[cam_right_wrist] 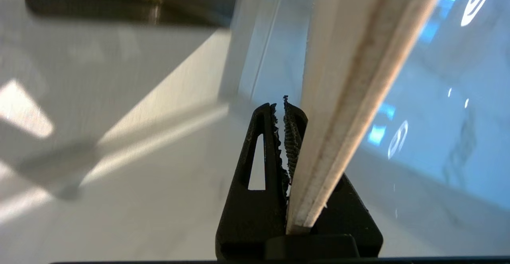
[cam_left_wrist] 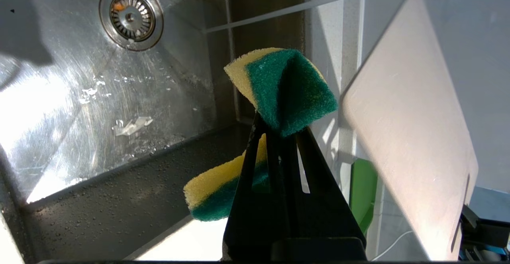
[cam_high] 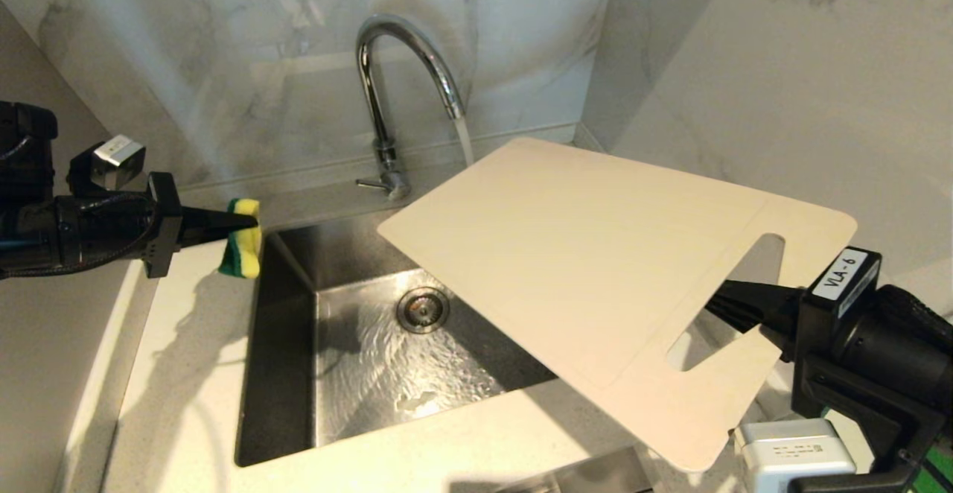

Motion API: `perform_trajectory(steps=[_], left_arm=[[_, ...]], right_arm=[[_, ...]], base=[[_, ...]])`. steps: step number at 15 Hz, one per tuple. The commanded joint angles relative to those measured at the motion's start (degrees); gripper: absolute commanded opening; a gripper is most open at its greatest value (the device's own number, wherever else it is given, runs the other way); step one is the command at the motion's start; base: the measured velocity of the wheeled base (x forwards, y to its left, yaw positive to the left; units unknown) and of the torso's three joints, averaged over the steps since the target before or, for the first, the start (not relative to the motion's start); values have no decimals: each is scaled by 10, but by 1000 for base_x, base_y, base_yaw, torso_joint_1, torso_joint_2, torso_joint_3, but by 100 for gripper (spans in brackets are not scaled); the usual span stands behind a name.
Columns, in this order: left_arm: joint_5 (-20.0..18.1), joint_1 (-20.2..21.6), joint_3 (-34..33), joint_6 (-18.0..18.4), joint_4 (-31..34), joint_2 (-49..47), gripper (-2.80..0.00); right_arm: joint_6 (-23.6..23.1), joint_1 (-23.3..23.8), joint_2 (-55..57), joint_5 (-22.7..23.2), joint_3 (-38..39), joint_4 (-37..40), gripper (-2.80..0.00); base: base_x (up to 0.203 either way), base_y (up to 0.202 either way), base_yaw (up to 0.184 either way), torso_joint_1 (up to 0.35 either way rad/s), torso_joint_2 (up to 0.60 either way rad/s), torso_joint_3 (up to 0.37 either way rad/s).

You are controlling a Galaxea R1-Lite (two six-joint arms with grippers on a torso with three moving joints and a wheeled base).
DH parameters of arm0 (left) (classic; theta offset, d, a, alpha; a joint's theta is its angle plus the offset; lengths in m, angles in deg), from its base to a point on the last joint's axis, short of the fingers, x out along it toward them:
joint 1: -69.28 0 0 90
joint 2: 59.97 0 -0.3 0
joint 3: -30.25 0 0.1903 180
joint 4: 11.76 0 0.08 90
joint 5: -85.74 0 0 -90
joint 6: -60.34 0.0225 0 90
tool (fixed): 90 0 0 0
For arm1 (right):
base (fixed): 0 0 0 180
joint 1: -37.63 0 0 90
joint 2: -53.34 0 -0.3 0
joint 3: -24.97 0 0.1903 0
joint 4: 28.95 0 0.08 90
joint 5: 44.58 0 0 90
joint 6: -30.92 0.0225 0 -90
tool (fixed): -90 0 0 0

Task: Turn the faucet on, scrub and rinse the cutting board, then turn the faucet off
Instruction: Put down the cutting board

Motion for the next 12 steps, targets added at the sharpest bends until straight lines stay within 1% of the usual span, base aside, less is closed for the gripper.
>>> perform_trajectory(steps=[1,3,4,5,9,10,12], left_arm=[[-1,0,0,-2,0,0,-280],[-1,0,0,-2,0,2,-280],[0,0,0,-2,1,3,-280],[1,1,0,-2,1,2,-280],[1,0,0,-2,4,1,-280],[1,0,0,-2,4,0,-280],[0,0,0,-2,6,-2,-280]], right_arm=[[-5,0,-35,-22,20,0,-280],[-3,0,-48,-45,28,2,-280],[11,0,-48,-45,26,2,-280],[36,0,-47,-45,29,3,-280],[56,0,-46,-50,47,3,-280],[64,0,-46,-57,50,2,-280],[77,-1,-47,-88,60,1,-280]], base=[[0,0,0,0,0,0],[0,0,0,0,0,0],[0,0,0,0,0,0],[0,0,0,0,0,0],[0,0,0,0,0,0],[0,0,0,0,0,0],[0,0,0,0,0,0]])
